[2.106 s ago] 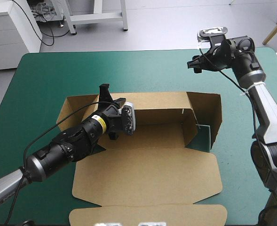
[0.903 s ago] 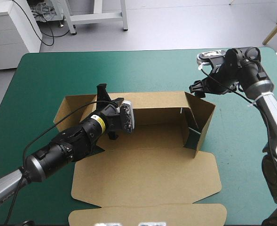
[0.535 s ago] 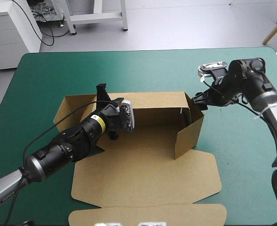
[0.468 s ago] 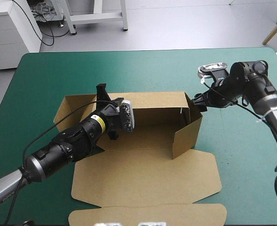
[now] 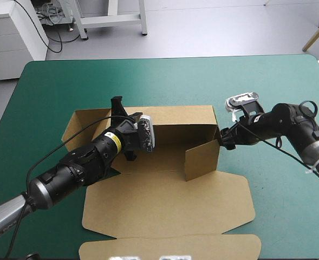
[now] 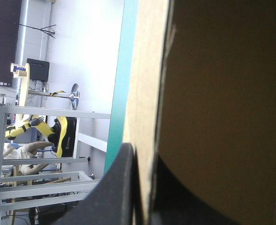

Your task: Fold the box

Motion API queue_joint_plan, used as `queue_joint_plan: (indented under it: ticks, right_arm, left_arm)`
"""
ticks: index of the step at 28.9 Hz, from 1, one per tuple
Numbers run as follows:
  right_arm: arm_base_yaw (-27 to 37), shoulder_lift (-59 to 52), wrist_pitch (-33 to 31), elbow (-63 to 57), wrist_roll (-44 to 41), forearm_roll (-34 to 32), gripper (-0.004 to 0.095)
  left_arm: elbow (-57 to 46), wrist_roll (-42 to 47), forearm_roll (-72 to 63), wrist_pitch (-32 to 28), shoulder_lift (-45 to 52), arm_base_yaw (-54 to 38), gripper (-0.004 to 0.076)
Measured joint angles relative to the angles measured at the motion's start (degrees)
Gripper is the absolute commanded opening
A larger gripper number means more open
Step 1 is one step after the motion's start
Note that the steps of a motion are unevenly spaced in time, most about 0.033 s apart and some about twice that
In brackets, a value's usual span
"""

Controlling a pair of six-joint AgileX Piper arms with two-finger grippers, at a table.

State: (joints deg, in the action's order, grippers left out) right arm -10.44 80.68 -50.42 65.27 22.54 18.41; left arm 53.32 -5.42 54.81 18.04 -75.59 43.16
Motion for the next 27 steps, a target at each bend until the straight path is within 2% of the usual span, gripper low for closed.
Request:
queue_joint_plan:
  ticks: [5,13,22,27]
  right_arm:
    - [0.0,-3.0,3.2,-5.8,4.1,2.0,0.0738]
    - [0.0,-4.3,3.7,-8.2,9.4,5.4,0.0738]
    - [0.0,-4.3,-0.2,-8.2,10.4,6.7,0.0738]
    - [0.0,-4.3,-0.5,-8.3,15.6,11.5,0.0738]
  left_arm:
    - [0.0,0.1,0.0,0.0,0.0,0.0,-0.001]
    - [0.0,0.2,0.0,0.4,0.0,0.0,-0.001]
    - [0.0,0.3,0.0,0.5,0.0,0.0,-0.001]
    - [0.0,0.3,0.0,0.5,0.0,0.0,-0.001]
